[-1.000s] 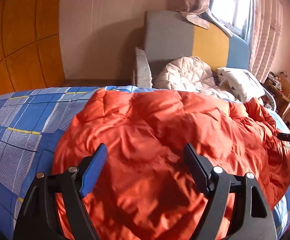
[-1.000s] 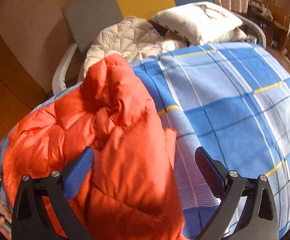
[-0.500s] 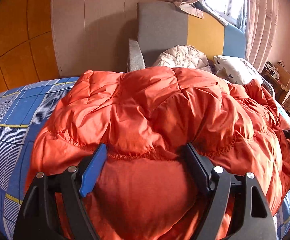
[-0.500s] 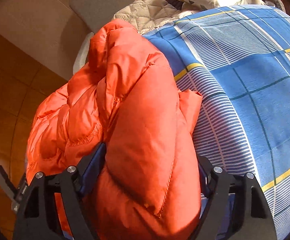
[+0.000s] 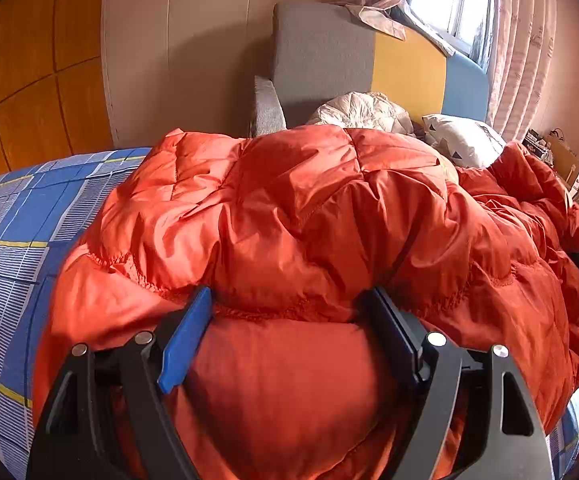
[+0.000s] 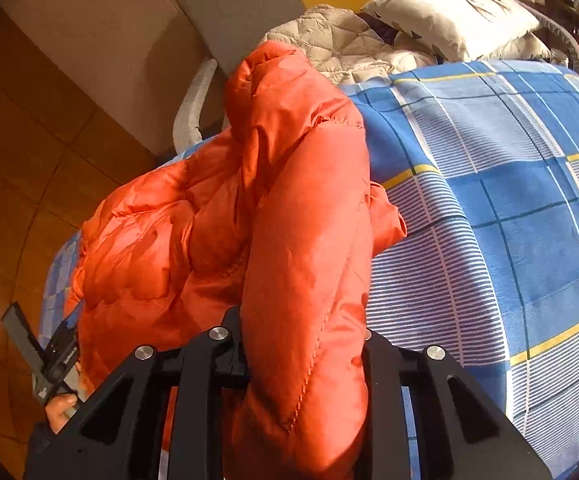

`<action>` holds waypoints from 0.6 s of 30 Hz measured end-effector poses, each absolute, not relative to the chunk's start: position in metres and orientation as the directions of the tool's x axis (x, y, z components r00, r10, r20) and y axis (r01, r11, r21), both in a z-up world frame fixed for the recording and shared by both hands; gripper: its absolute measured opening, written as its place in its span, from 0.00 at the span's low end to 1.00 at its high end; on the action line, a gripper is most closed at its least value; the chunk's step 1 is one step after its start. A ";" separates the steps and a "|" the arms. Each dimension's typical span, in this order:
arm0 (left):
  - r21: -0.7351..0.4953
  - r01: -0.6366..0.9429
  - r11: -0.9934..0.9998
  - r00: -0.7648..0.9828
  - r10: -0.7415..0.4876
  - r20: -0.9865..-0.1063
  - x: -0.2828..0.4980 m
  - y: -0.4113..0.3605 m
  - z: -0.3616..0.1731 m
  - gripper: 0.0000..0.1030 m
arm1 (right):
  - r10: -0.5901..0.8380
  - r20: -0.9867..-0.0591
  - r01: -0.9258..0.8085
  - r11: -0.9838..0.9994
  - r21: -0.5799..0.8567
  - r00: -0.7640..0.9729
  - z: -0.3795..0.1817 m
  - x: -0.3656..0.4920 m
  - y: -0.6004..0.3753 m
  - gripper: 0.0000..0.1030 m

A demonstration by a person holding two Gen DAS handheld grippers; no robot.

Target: Fold large clothes

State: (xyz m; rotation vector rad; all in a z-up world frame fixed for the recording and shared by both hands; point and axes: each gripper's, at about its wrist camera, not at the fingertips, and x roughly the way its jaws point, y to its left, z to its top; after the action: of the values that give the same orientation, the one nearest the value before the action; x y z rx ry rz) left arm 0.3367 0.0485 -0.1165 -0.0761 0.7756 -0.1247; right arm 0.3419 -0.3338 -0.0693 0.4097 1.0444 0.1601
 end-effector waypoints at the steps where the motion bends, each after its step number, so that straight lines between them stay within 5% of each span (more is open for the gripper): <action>1: -0.116 0.085 0.990 0.707 -0.142 -0.692 0.336 0.049 -0.117 0.76 | 0.317 -0.804 0.052 0.917 0.395 0.503 -0.064 0.343 -0.331 0.21; 18: -0.176 0.109 0.978 0.699 -0.201 -0.686 0.333 0.061 -0.115 0.75 | 0.337 -0.756 -0.098 0.934 0.344 0.561 0.015 0.334 -0.235 0.13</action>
State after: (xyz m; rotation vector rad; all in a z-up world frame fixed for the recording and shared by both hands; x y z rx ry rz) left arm 0.3332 0.0610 -0.1154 -0.1254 0.7777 -0.1731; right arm 0.3339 -0.2354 0.0152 0.2773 0.9430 0.2601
